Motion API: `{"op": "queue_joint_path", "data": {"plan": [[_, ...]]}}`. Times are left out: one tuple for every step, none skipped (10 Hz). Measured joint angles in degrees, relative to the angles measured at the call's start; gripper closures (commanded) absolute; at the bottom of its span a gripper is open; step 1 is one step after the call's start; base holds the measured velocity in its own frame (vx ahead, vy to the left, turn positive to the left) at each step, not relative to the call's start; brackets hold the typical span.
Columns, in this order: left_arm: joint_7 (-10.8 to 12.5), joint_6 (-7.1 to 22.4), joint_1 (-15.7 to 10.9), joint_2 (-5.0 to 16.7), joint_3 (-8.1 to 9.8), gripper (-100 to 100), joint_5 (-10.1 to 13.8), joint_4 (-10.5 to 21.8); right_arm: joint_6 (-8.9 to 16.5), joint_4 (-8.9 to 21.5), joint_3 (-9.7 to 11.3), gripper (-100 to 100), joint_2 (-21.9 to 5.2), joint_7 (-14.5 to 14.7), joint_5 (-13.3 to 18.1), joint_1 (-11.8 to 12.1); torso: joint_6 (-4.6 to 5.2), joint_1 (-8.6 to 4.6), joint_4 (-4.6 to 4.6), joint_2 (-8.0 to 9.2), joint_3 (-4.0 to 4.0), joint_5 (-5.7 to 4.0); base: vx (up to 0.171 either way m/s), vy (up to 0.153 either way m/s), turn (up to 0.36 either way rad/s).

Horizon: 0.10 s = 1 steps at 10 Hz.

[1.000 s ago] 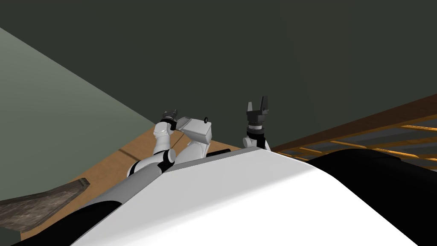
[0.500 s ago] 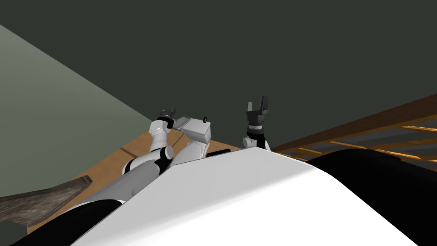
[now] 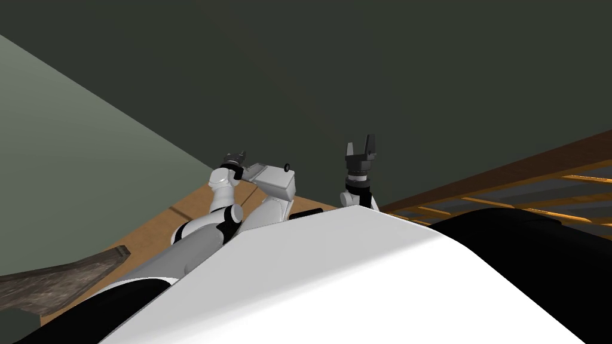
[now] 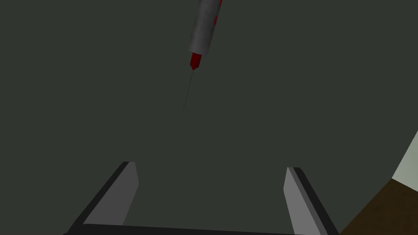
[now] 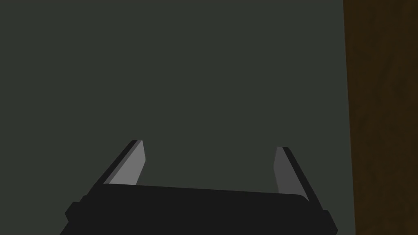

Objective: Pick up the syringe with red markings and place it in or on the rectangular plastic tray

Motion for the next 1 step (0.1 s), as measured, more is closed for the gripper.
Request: {"op": "queue_joint_path", "data": {"plan": [[0.0, 0.0, 0.0, 0.0, 0.0, 0, 0.0, 0.0, 0.0, 0.0, 0.0, 0, 0.0, 0.0, 0.0, 0.0, 0.0, 0.0, 0.0, 0.0, 0.0, 0.0, 0.0, 0.0, 0.0]]}}
